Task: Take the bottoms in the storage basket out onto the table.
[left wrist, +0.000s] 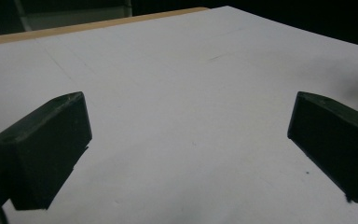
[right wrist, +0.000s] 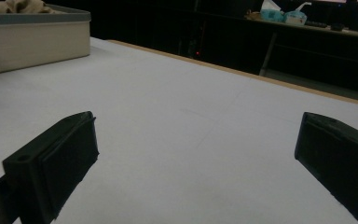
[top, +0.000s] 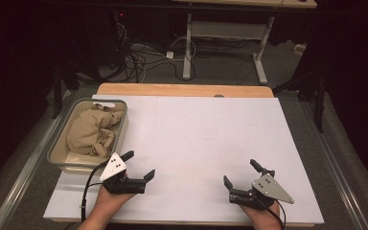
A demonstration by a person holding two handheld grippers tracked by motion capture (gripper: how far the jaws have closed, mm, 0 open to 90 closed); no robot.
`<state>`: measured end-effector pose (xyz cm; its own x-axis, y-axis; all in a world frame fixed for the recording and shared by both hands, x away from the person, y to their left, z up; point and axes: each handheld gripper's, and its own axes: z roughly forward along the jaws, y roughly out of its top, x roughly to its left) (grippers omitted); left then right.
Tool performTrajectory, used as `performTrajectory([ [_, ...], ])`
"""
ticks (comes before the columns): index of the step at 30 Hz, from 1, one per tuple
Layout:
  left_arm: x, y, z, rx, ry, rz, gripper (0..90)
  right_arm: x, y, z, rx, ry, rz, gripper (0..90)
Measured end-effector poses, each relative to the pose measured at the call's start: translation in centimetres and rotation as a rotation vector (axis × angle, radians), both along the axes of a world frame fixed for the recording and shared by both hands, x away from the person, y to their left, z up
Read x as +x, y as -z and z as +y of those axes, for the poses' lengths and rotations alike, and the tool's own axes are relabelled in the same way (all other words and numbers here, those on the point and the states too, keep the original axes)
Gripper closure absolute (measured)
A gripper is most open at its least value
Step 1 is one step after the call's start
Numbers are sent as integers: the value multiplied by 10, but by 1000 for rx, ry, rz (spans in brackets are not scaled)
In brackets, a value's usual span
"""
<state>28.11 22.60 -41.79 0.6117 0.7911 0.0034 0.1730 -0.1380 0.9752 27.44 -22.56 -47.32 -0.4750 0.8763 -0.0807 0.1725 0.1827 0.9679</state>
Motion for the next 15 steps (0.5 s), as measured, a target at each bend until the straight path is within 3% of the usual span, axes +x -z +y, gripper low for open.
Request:
performTrajectory([
  [1, 0, 3, -10, -43, 59, 20, 0, 0, 0, 0, -2, -2, -2, 3],
  [2, 0, 3, -10, -43, 59, 20, 0, 0, 0, 0, -2, -2, -2, 3],
  [3, 0, 7, -20, -62, 102, 38, 0, -1, -1, 0, -4, -3, -7, 3],
  [4, 0, 13, -29, -50, 121, 48, 0, -1, -1, -1, -9, -4, -8, 3],
  [5, 4, 27, -44, 17, 127, 66, 0, -2, -1, -1, -11, -6, -8, 3],
  [7, 5, 32, -47, 32, 127, 79, 0, -2, -1, -1, -15, -7, -11, 3],
  [8, 11, 42, -48, 53, 119, 121, 0, -2, -1, -1, -21, -9, -15, 4],
  [10, 15, 47, -44, 37, 106, 150, 0, -3, -2, 0, -30, -13, -23, 4],
  [13, 18, 51, -39, 16, 90, 168, 0, -4, -3, -1, -21, -27, -45, 4],
  [15, 18, 51, -40, 25, 85, 163, 0, -4, -4, -1, -23, -27, -50, 4],
])
